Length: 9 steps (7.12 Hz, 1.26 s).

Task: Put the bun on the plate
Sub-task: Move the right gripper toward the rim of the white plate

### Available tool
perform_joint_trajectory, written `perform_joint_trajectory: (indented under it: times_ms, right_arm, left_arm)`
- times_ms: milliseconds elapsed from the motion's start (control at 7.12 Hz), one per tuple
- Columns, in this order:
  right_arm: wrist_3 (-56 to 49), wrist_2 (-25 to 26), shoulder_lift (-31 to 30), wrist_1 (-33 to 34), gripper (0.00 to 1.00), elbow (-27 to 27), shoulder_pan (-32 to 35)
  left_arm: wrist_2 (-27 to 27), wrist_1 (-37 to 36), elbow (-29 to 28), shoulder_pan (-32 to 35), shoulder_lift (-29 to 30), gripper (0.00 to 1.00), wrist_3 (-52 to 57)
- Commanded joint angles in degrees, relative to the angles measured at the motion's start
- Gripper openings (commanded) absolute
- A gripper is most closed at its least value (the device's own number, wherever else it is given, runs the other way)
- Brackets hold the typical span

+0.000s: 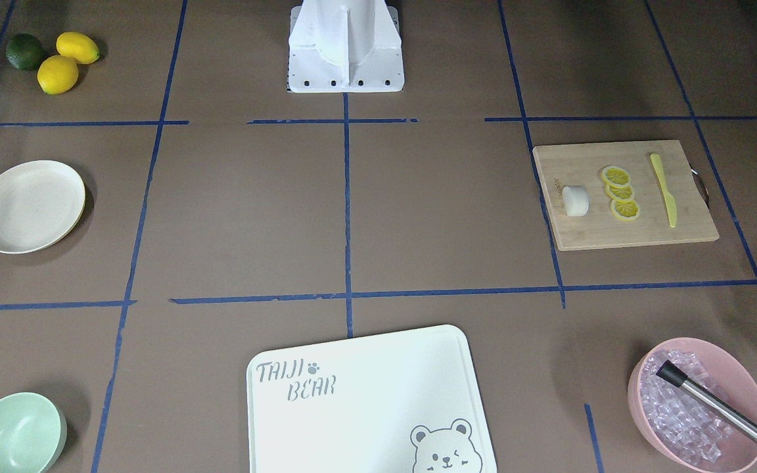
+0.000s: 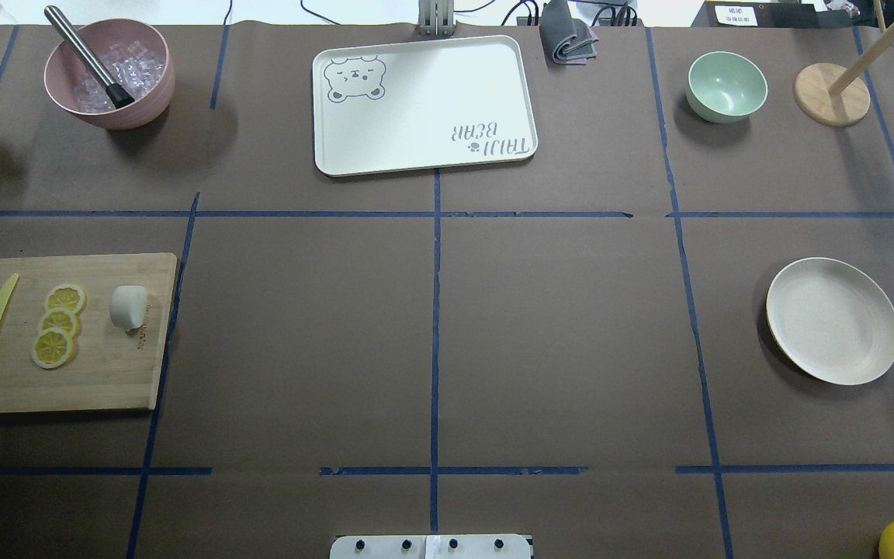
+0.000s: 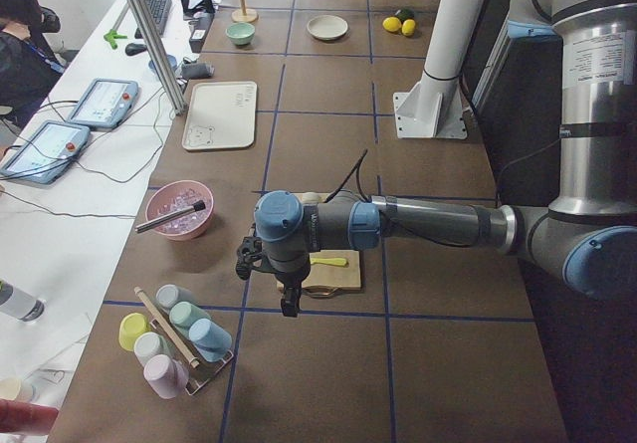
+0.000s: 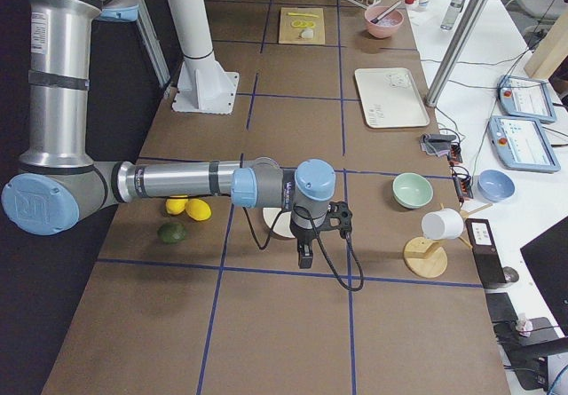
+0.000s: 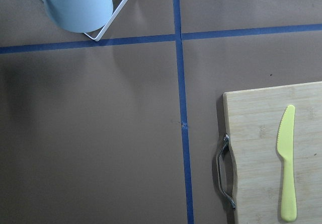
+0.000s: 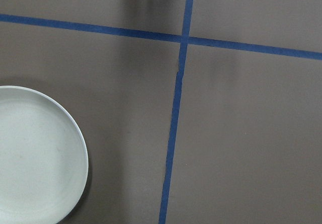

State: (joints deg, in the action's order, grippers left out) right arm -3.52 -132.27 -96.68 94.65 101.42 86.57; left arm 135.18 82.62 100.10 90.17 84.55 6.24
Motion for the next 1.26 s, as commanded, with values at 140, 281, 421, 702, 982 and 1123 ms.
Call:
perform_joint_trajectory:
  times_ms: [140, 281, 421, 702, 982, 1123]
  right_arm:
    - [0.0, -0.1, 0.2, -0.1, 1.0, -0.1, -0.2]
    - [1.2, -2.4, 0.4, -0.1, 1.0, 0.2, -0.3]
    - [3.1, -4.7, 0.4, -4.7, 1.0, -0.3, -2.3]
    - [16.7, -4.5, -0.2, -22.9, 1.0, -6.1, -8.6]
    - [32.7, -3.5, -0.4, -43.1, 0.99, -13.3, -14.6]
    - [38.5, -2.7, -0.6, -48.3, 0.98, -14.0, -17.8]
  left_arm:
    - [-0.1, 0.1, 0.0, -0.1, 0.1, 1.0, 0.3]
    - [0.0, 0.1, 0.1, -0.1, 0.0, 1.0, 0.3]
    - [0.0, 0.1, 0.1, 0.0, 0.0, 1.0, 0.3]
    - [0.2, 0.1, 0.1, 0.0, 0.0, 1.0, 0.3]
    - [0.3, 0.1, 0.1, 0.0, 0.0, 1.0, 0.3]
    - [0.3, 0.1, 0.2, 0.0, 0.0, 1.0, 0.3]
